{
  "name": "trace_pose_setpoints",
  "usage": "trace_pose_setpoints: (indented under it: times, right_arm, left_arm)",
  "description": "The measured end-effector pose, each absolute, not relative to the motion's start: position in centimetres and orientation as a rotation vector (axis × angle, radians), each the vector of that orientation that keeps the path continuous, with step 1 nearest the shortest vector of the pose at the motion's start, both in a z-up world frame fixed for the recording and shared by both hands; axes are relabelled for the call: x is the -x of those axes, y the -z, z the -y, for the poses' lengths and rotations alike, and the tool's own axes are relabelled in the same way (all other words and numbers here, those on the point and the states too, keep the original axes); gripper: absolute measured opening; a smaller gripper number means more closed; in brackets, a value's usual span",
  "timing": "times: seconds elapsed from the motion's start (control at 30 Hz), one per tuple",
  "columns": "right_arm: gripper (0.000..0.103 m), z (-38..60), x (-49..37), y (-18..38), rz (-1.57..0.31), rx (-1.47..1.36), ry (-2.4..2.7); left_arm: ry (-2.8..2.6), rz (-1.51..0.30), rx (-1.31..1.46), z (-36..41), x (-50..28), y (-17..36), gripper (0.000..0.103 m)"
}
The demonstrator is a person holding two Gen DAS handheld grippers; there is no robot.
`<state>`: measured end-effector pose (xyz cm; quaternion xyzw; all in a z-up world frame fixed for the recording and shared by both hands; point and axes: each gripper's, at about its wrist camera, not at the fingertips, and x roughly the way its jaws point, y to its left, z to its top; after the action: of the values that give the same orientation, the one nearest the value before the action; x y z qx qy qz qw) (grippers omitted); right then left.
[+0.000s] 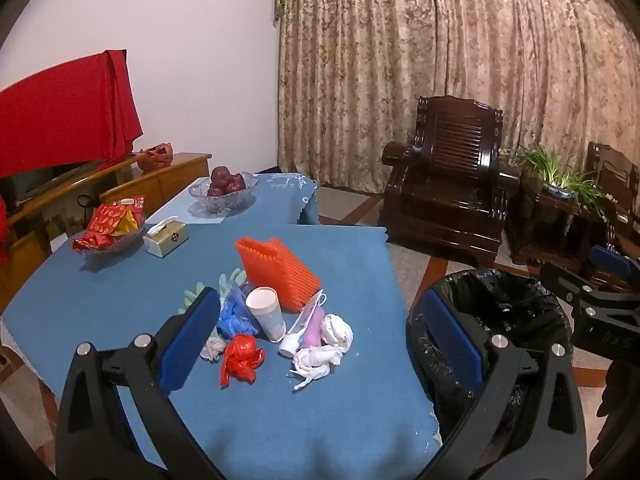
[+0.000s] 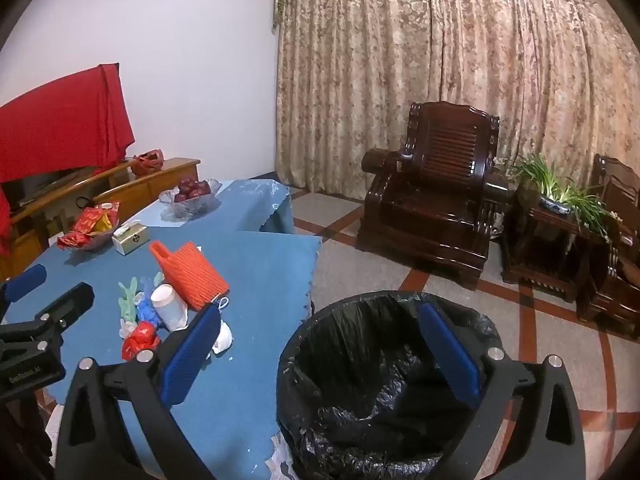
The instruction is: Collect trash
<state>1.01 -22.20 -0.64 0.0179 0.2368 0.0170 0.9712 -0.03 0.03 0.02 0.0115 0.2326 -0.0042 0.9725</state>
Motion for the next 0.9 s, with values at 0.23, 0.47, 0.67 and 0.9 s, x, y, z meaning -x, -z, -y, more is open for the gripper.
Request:
trace_pose_setpoints:
  times: [0.23, 0.47, 0.67, 0.9]
  right_arm:
    - [0.097, 22.22, -1.06, 0.7, -0.483, -0.036, -0.036]
    - [0.097, 22.17, -1.11, 0.67, -0.485, -0.033, -0.034]
    - [0.097, 22.11, -1.16, 0.66, -0.487, -0.031, -0.035]
    - [0.097, 22.1, -1.2, 0.65, -0.488, -0.032, -0.034]
  left_arm:
    - [0.009, -0.472, -0.024, 0.03, -0.04, -0.1, 0.098]
    - [0.008, -0.468, -0.022, -0.03, 0.05, -0.04, 0.098]
    - [0.01, -0.469, -0.021, -0.04, 0.03, -0.03, 0.098]
    - [0.011, -0.47, -0.02, -0.03, 0.05, -0.02, 0.098]
